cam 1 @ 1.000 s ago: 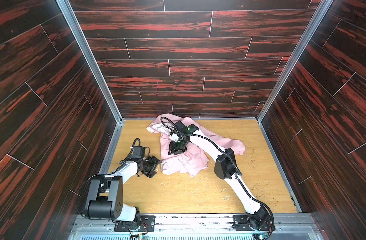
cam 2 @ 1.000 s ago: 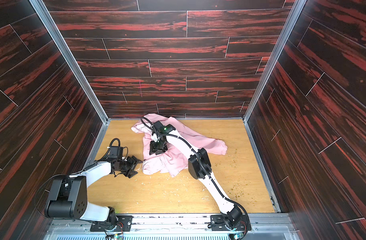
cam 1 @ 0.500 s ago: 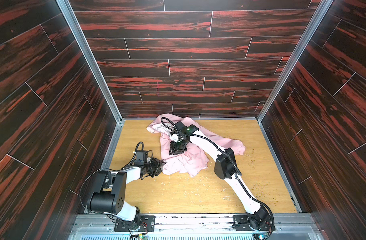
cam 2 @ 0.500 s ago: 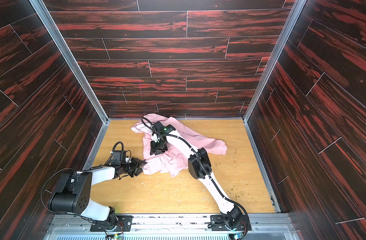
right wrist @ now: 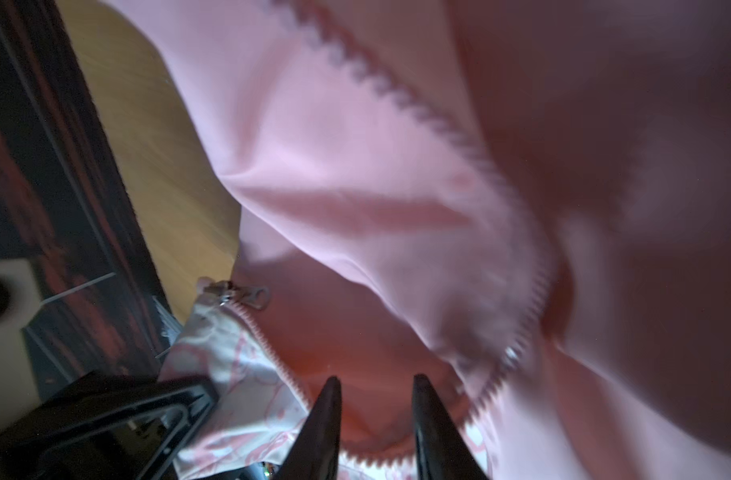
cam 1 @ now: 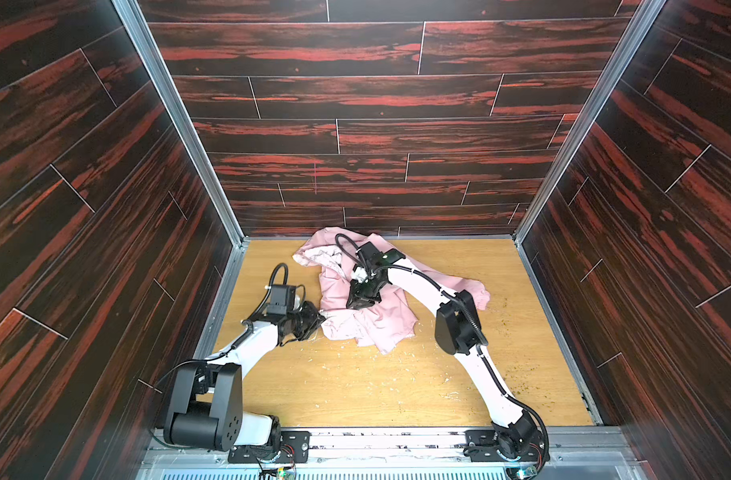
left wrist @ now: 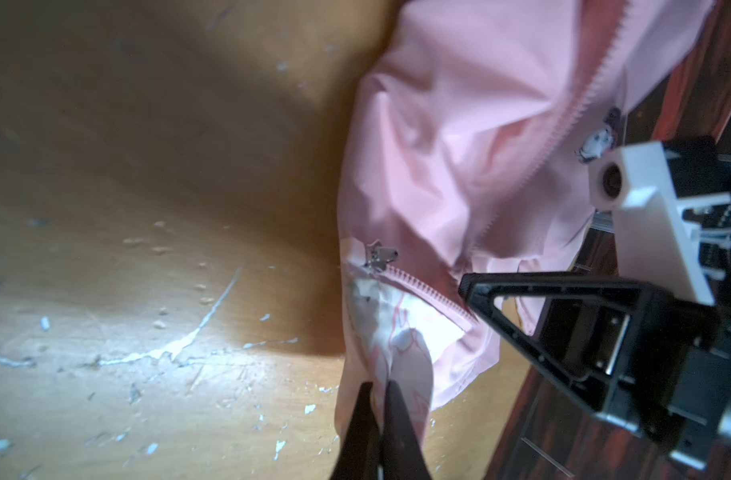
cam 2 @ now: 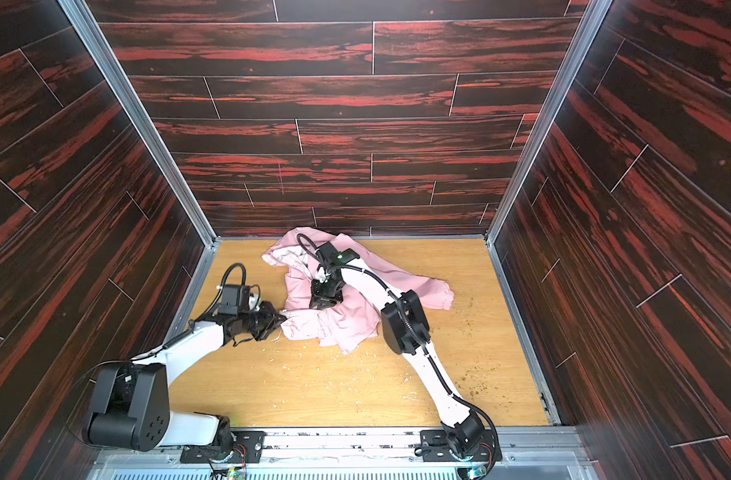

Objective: Zip up the jacket

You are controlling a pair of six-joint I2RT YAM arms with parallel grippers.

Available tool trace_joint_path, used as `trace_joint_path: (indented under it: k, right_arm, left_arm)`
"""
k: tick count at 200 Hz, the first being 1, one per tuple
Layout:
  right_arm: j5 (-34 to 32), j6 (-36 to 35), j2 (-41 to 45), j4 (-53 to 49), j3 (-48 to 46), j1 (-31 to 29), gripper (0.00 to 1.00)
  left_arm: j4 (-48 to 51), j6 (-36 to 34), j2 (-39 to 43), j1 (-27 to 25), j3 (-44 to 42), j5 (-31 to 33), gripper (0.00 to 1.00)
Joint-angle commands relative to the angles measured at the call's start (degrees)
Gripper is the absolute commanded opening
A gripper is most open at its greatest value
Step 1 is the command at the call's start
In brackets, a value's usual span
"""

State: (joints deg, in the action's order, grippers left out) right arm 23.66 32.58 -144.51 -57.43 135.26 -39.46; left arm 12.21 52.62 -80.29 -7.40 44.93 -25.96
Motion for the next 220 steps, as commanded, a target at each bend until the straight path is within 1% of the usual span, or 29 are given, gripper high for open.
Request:
trace_joint_path:
  k: [1,23,34,43,66,84,96,106,111,120,125,136,153,162,183,189,206,220]
  right_arm:
    - [1.59,3.48,10.59,2.9,-4.79,2.61,0.32]
    - [1.98,5.84,16.38,6.56,-13.81,6.13,0.32]
    - [2.31,6.61,19.36,8.52,-18.8,8.09,0.32]
    - [2.36,6.96,21.72,10.02,-22.92,9.58,0.32]
    - [2.48,7.14,26.86,13.41,-32.66,13.61,0.32]
    - [3.67,7.86,30.58,16.64,-40.53,16.75,0.32]
    - [4.81,8.91,33.04,19.13,-45.69,18.98,0.32]
    - [5.23,9.34,34.66,20.92,-49.31,20.6,0.32]
    - [5.32,9.43,35.44,21.29,-50.82,21.24,0.32]
    - [5.38,9.41,36.31,21.85,-52.78,21.88,0.32]
    - [5.5,9.31,36.64,21.99,-53.56,22.19,0.32]
    - [5.61,8.93,36.92,21.93,-54.29,22.32,0.32]
    - [6.13,8.91,37.02,22.36,-55.38,22.32,0.32]
    - [6.22,8.91,37.05,22.51,-55.79,22.32,0.32]
    - [6.7,8.99,37.4,22.84,-56.46,22.18,0.32]
    - [6.87,8.99,37.57,22.95,-56.74,22.07,0.32]
    - [7.65,8.82,37.63,22.78,-57.03,21.34,0.32]
    - [8.14,8.32,37.54,22.59,-57.06,20.16,0.32]
  left_arm:
    - [12.39,-10.47,2.6,-3.55,7.3,5.43,0.0]
    - [18.48,-16.9,1.25,-9.19,13.86,9.51,0.0]
    - [20.3,-19.48,-0.48,-12.9,17.03,11.18,0.0]
    - [23.83,-21.48,-2.1,-15.95,19.38,12.88,0.0]
    - [27.19,-24.96,-7.3,-23.39,25.18,16.99,0.0]
    - [27.2,-26.53,-11.11,-28.13,28.08,18.09,0.0]
    - [26.92,-27.19,-13.95,-30.99,30.05,17.8,0.06]
    - [26.86,-27.6,-16.65,-33.08,31.82,17.13,0.13]
    - [27.16,-27.75,-18.06,-34.13,32.85,16.78,0.2]
    - [27.08,-27.8,-19.7,-35.78,34.3,15.85,0.38]
    - [26.84,-27.69,-21.71,-36.48,34.87,14.93,0.44]
    - [25.39,-26.99,-23.15,-37.68,35.46,12.9,0.55]
    - [22.44,-24.95,-23.22,-38.34,35.29,10.17,0.65]
    - [21.31,-23.77,-22.36,-38.39,34.83,9.23,0.67]
    - [18.47,-21.65,-20.35,-37.92,33.55,9.26,0.71]
    - [18.28,-21.06,-18.31,-37.57,33.14,8.88,0.72]
    - [18.4,-19.42,-15.97,-36.15,31.72,8.96,0.73]
    - [16.81,-17.14,-13.39,-33.82,28.92,8.45,0.76]
